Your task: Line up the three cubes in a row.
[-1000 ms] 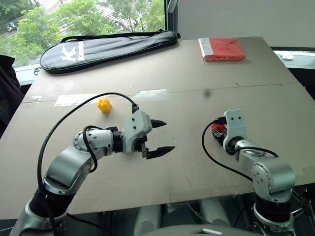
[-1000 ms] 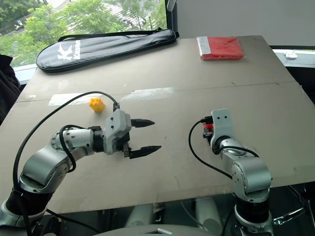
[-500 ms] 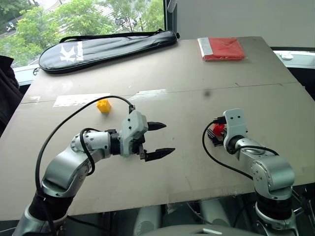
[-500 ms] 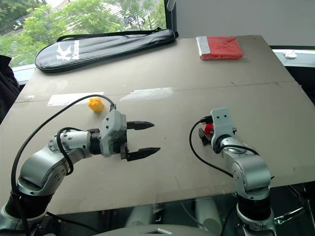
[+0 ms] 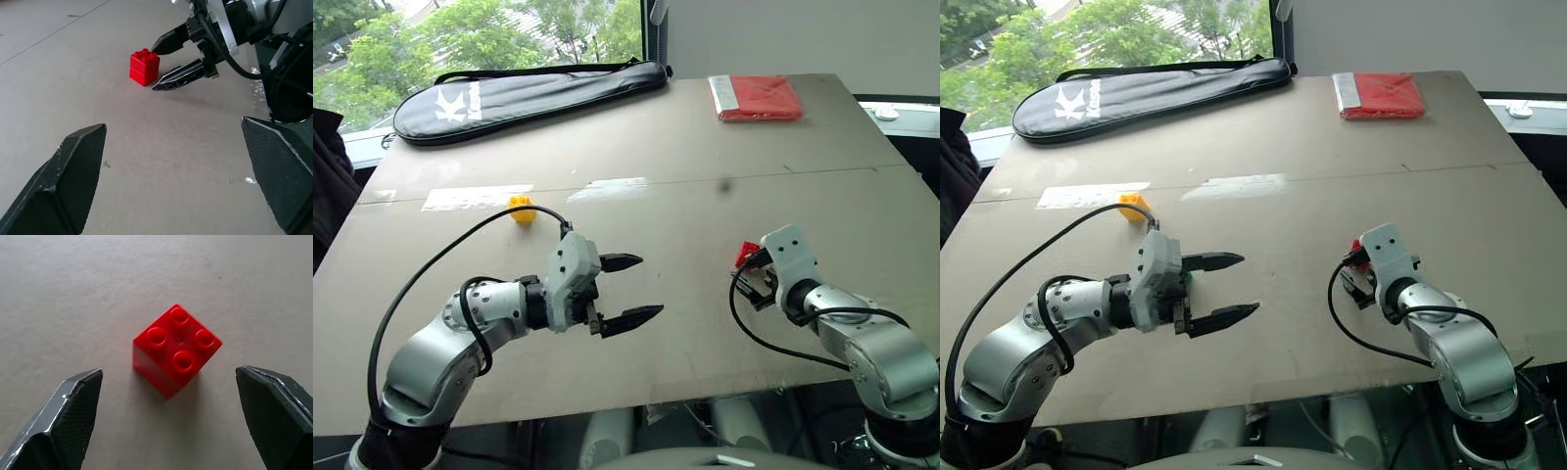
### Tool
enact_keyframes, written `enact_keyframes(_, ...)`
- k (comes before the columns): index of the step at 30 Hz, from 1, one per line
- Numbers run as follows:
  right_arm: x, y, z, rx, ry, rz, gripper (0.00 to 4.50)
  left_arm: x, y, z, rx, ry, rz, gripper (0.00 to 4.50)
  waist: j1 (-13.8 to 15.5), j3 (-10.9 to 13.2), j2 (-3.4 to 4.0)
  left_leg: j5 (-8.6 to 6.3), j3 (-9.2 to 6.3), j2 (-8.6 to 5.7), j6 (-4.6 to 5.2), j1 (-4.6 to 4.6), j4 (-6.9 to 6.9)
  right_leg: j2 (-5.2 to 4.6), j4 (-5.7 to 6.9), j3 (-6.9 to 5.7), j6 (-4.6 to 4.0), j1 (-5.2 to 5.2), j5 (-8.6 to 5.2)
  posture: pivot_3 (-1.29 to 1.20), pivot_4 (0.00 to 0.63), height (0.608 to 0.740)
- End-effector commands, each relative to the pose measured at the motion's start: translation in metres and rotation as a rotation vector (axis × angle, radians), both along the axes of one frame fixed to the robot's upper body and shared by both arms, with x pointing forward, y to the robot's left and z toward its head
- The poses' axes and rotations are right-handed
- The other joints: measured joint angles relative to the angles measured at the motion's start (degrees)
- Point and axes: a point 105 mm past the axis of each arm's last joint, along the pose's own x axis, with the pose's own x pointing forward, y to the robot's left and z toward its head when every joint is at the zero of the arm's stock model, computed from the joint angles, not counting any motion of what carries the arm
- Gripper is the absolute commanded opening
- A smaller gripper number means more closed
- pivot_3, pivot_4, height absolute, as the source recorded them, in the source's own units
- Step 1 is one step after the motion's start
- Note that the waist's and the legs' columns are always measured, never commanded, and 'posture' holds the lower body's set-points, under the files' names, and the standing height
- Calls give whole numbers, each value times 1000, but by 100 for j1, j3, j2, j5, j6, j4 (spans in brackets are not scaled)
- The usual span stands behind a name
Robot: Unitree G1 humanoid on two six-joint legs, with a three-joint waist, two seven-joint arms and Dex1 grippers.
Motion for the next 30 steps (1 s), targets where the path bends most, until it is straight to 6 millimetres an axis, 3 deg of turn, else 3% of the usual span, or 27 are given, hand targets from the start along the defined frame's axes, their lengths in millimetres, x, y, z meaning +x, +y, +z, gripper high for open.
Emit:
enact_keyframes(1,-4,1,11,-3,-49,32,4474,-9,-10,11,3,-26,-88,4500,8,0,0,0,-2,0,0,0,0,1,0,-1,0,0,0,0,150,701)
enact_keyframes(9,6,-22,10,-99,-94,-38,4474,-3,-12,12,28,-45,-98,4500,25,0,-2,0,5,-3,0,-1,1,-3,-2,5,0,1,0,0,150,701)
enact_keyframes(20,26,-31,13,-88,-153,-127,4474,-1,-13,14,26,-52,-94,4500,32,0,-2,0,4,-3,0,-2,1,-1,-1,5,1,1,0,0,150,701)
enact_keyframes(30,31,-41,13,-137,-171,-152,4474,0,-13,14,26,-56,-87,4500,35,0,-2,0,3,-3,0,-2,1,-1,-1,4,1,1,0,0,150,701)
